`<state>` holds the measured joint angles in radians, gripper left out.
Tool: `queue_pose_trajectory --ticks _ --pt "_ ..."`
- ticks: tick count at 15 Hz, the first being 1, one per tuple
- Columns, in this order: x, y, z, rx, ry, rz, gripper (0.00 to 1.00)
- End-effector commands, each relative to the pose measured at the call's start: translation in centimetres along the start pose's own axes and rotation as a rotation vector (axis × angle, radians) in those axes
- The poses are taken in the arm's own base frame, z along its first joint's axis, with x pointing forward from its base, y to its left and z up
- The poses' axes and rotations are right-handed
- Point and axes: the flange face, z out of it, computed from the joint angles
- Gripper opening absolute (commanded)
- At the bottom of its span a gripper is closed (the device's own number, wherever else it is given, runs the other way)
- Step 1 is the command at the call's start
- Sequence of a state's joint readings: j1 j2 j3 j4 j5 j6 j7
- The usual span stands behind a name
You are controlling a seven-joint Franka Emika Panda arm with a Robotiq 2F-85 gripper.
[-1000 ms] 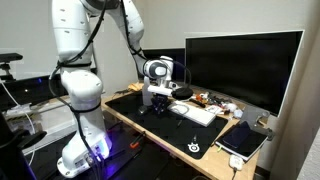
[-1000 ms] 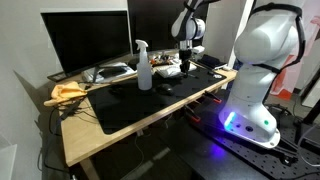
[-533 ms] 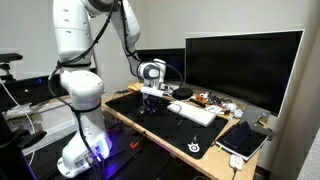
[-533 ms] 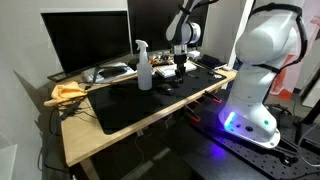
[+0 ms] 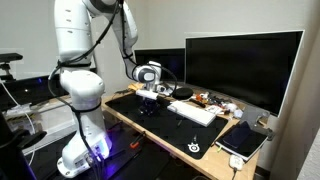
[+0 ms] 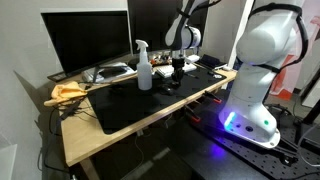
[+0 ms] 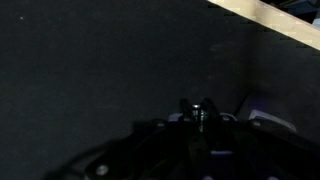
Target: Put the mouse and the small thing that is next to it on the right side of the spray bottle
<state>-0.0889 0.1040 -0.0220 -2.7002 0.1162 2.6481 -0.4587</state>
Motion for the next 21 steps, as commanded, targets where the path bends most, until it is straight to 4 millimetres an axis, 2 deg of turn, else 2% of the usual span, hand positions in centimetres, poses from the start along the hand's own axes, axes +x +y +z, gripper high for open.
queue_pose_trajectory --ticks 1,14,15,16,20,21 --pt "-0.55 -0.68 0.64 -0.025 0.026 0.052 0.04" --pt "-0.24 -0.57 1.21 -0.077 0.011 0.123 0.04" --pt "-0.23 -0.58 1.18 -0.08 0.009 0.129 0.19" --pt "-0.22 -0.58 1.16 -0.082 0.008 0.133 0.4" --pt "-0.29 -0.48 1.19 -0.085 0.006 0.136 0.52" --pt "-0.34 -0.46 1.18 -0.085 0.006 0.136 0.67"
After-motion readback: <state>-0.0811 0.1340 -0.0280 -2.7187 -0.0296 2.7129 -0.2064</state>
